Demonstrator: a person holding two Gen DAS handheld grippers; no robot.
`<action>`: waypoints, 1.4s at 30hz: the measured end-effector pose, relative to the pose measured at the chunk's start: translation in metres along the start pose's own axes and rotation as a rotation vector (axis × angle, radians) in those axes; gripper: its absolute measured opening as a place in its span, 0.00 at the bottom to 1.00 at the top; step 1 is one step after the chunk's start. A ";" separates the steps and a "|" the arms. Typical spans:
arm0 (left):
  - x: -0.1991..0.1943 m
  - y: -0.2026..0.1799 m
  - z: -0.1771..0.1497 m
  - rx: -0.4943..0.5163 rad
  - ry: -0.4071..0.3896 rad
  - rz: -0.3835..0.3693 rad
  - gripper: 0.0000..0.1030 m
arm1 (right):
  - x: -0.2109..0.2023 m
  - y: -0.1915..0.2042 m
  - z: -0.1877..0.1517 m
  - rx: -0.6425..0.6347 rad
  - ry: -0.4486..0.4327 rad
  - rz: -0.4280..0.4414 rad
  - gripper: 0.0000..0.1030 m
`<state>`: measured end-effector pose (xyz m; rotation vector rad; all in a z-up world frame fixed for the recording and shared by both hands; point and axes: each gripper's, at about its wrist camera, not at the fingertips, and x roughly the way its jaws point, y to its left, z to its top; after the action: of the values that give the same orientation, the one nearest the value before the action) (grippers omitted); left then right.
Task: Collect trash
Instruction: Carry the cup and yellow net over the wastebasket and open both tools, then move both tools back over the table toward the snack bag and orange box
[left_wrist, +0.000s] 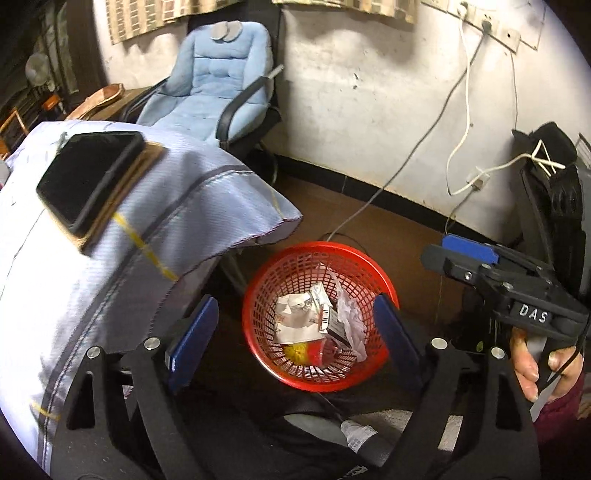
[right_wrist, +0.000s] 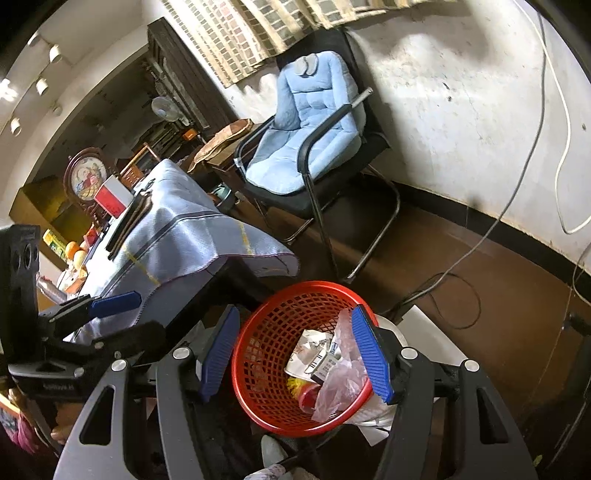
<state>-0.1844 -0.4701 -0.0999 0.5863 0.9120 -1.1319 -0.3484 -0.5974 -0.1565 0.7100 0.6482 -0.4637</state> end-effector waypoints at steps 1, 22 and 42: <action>-0.002 0.001 0.000 -0.003 -0.004 0.002 0.82 | -0.001 0.003 0.000 -0.008 -0.001 0.001 0.61; -0.084 0.071 -0.020 -0.099 -0.194 0.190 0.90 | -0.008 0.093 0.017 -0.189 0.003 -0.020 0.74; -0.166 0.311 -0.072 -0.398 -0.171 0.494 0.93 | 0.080 0.330 0.046 -0.452 0.137 0.226 0.81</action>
<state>0.0617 -0.2230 -0.0107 0.3507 0.7605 -0.5257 -0.0794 -0.4224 -0.0375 0.3788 0.7590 -0.0526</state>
